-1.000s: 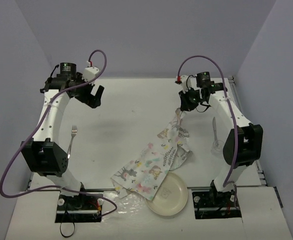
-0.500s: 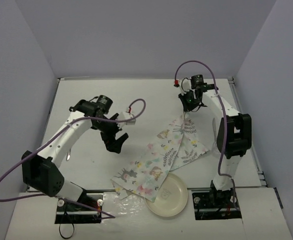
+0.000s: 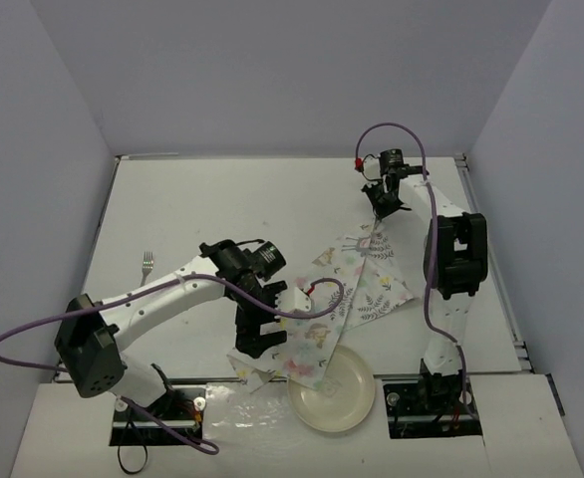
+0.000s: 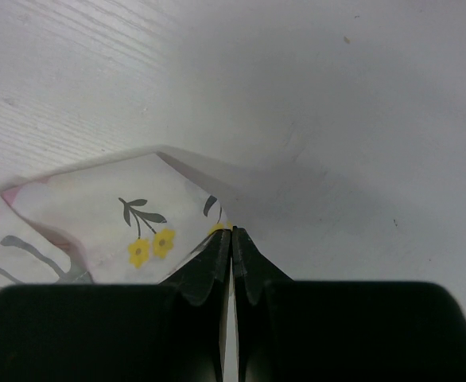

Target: Set the dinner table for one person

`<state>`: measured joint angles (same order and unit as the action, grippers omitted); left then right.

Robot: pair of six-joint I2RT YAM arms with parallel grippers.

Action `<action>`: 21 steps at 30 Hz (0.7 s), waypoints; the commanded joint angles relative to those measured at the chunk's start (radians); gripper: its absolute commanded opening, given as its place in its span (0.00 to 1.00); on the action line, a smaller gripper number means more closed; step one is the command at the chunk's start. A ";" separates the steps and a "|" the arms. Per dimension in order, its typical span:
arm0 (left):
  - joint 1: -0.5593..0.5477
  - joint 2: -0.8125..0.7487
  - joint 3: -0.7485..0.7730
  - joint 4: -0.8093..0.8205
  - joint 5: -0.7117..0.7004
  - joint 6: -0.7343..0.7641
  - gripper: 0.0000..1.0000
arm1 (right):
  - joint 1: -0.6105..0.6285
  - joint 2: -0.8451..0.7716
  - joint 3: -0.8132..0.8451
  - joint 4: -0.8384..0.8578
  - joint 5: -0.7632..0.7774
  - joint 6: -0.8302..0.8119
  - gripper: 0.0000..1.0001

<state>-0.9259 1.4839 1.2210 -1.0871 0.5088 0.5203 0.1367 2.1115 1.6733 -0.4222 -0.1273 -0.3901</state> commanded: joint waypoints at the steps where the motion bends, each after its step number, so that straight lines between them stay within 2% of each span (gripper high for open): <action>1: -0.056 0.066 -0.011 0.111 -0.108 -0.028 0.97 | 0.001 -0.068 0.052 0.017 0.055 0.003 0.00; 3: -0.055 0.099 0.004 0.151 -0.125 -0.030 0.97 | 0.004 -0.041 0.098 0.017 0.090 0.009 0.00; 6: -0.061 0.161 0.065 0.105 -0.054 0.007 0.97 | 0.004 0.006 0.155 0.007 0.122 0.025 0.00; 14: -0.054 0.255 0.108 0.062 0.023 0.102 0.97 | 0.025 0.019 0.140 -0.003 0.084 0.040 0.00; 18: -0.003 0.347 0.154 0.030 0.089 0.152 0.97 | 0.029 0.016 0.128 -0.004 0.067 0.045 0.00; 21: 0.088 0.447 0.229 -0.023 0.154 0.201 0.96 | 0.037 0.013 0.128 -0.005 0.060 0.051 0.00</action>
<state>-0.9431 1.8566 1.3480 -1.0245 0.5530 0.6212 0.1577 2.1426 1.8017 -0.4305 -0.0555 -0.3605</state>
